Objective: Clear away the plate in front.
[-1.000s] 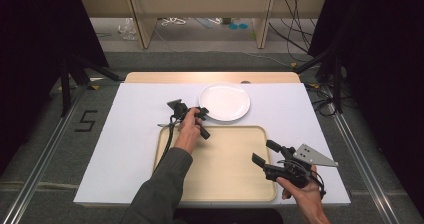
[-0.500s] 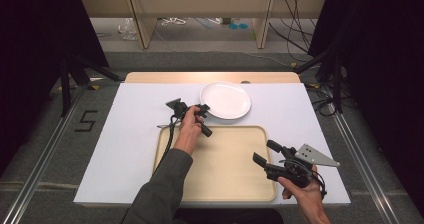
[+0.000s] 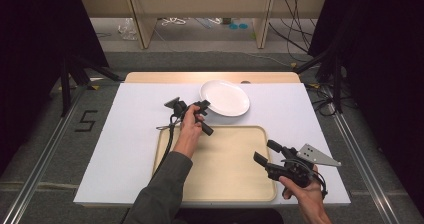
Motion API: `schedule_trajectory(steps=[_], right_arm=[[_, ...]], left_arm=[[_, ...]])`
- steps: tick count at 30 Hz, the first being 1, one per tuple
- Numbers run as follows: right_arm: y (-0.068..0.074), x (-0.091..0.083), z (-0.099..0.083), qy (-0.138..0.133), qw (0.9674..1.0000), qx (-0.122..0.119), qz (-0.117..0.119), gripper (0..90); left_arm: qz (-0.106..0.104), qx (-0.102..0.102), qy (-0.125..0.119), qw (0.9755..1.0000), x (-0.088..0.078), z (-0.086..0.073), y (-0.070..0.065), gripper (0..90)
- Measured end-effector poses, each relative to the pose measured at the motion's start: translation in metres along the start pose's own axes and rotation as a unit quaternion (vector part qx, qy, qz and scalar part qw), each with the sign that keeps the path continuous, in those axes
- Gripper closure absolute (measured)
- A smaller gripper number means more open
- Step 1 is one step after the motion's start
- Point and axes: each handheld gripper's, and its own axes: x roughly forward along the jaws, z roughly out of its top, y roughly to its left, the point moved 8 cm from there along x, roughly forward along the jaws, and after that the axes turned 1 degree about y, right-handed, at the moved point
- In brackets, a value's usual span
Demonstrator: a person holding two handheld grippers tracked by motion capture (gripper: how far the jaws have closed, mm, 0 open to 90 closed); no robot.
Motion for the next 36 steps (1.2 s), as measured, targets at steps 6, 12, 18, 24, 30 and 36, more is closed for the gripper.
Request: schedule_trajectory(steps=[6,12,18,24,30,36], right_arm=[[-0.001,0.001,0.002,-0.018,0.9998,-0.001,0.005,27.8],[-0.001,0.0,0.002,-0.01,0.9999,0.009,0.006,27.8],[-0.002,-0.001,0.002,-0.012,0.9999,0.01,0.005,27.8],[-0.005,-0.005,0.004,-0.016,0.9998,0.011,-0.003,27.9],[-0.003,-0.006,0.006,-0.023,0.9997,0.012,0.003,27.9],[-0.004,-0.008,0.008,-0.027,0.9996,0.013,0.002,27.9]], left_arm=[[-0.039,-0.014,-0.01,0.9991,-0.013,0.002,-0.006,81.1],[-0.073,-0.016,-0.027,0.9968,-0.036,0.0,-0.017,80.8],[-0.094,-0.02,-0.024,0.9951,-0.06,-0.007,-0.014,80.4],[-0.109,-0.024,-0.026,0.9934,-0.087,-0.017,-0.006,79.3],[-0.133,-0.023,-0.027,0.9906,-0.109,-0.023,-0.002,79.2],[-0.134,-0.01,-0.024,0.9906,-0.138,-0.034,0.006,77.9]])
